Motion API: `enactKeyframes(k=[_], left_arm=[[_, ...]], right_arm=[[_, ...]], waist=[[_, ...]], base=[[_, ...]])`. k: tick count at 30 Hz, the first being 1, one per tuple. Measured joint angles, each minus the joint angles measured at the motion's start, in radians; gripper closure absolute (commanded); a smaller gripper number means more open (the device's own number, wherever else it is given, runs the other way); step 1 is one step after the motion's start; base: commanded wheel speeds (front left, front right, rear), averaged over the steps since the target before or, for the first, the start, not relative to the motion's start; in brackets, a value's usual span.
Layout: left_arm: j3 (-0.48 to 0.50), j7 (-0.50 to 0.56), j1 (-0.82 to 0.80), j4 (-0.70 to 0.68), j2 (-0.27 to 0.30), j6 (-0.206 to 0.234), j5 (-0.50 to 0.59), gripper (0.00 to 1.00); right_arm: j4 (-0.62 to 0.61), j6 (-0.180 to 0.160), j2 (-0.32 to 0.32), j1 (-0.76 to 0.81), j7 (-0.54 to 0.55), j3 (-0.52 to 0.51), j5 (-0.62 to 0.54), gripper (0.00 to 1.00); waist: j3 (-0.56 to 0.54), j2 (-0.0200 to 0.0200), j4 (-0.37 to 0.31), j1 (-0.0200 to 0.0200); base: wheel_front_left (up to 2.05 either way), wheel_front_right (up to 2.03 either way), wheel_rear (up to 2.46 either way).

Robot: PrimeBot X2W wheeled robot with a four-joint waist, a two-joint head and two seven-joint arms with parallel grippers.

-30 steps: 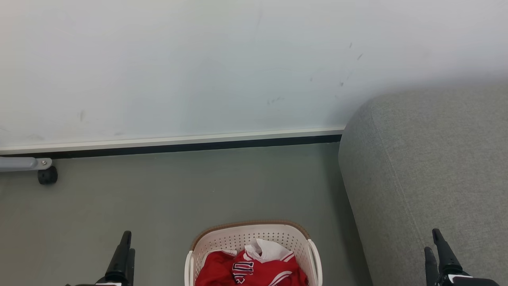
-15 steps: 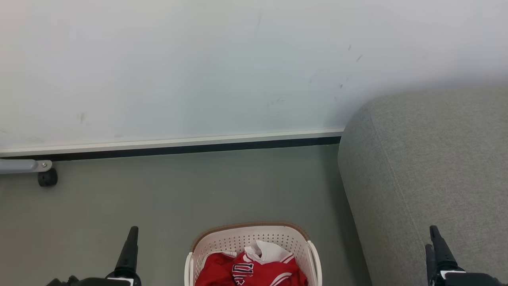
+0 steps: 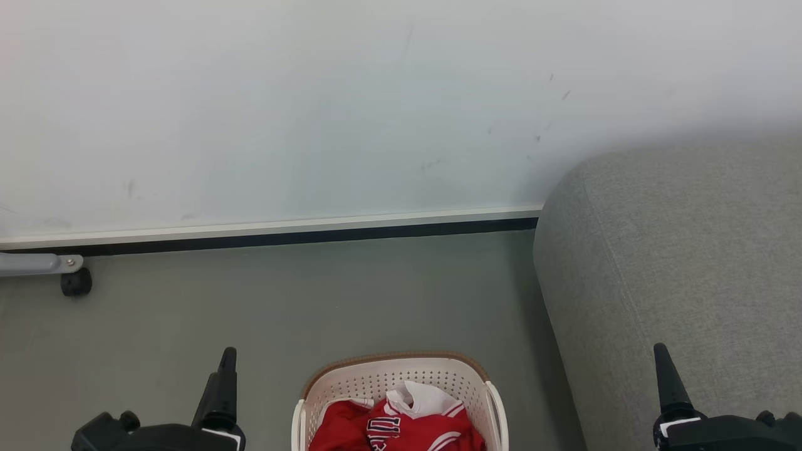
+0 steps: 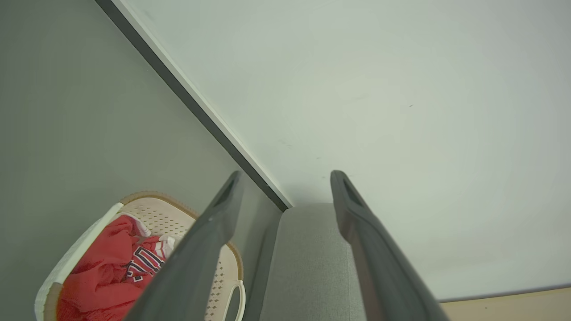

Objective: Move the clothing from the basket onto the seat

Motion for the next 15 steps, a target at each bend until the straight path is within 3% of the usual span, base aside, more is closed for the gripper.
enactKeyframes(k=[15], left_arm=[[-0.049,-0.056,0.0,-0.027,0.031,0.043,0.28,0.0]], right_arm=[[-0.033,-0.036,-0.031,0.008,-0.055,0.076,-0.253,0.0]], waist=[[-0.003,0.0,-0.001,0.0]], base=[[0.0,0.0,0.0]])
